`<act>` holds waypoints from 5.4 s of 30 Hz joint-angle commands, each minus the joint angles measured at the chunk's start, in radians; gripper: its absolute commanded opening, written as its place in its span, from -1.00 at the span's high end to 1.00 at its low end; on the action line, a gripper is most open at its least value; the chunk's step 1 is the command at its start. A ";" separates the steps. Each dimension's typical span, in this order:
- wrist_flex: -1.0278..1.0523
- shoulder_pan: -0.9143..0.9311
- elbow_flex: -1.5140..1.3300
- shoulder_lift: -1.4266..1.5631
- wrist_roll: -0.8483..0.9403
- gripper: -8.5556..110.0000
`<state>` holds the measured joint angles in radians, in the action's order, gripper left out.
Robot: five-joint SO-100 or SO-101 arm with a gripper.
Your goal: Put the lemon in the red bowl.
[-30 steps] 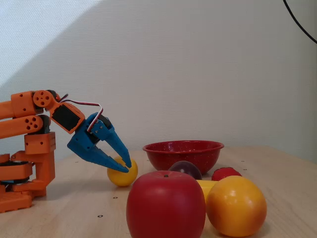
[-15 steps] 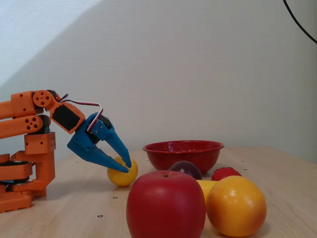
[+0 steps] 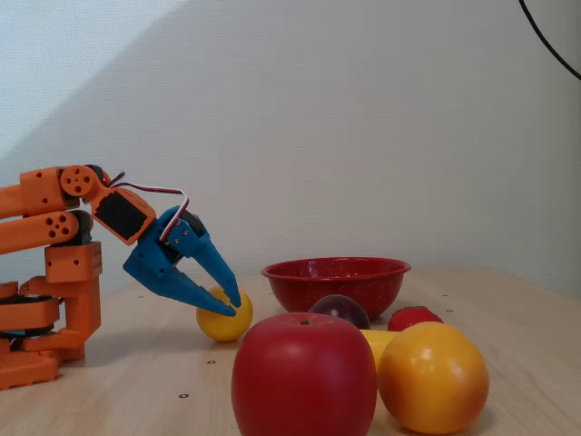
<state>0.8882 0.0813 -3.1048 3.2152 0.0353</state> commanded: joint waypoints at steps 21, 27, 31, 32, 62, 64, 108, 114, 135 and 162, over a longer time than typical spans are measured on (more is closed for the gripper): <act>0.282 0.035 0.581 -0.468 -0.003 0.85; 0.368 0.091 0.719 -0.600 0.130 0.85; 0.403 0.133 0.792 -0.683 0.212 0.85; 0.413 0.144 0.810 -0.701 0.235 0.85; 0.525 0.387 0.963 -1.028 0.431 -0.09; 0.509 0.380 0.962 -1.057 0.428 -0.09; 0.304 0.399 1.015 -1.437 0.480 -0.20; 0.287 0.382 1.020 -1.477 0.469 -0.20; 0.262 0.348 1.009 -1.505 0.451 -0.20; 0.314 0.347 1.012 -1.499 0.486 0.10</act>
<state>1.1781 0.4433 -2.1399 1.6812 0.4985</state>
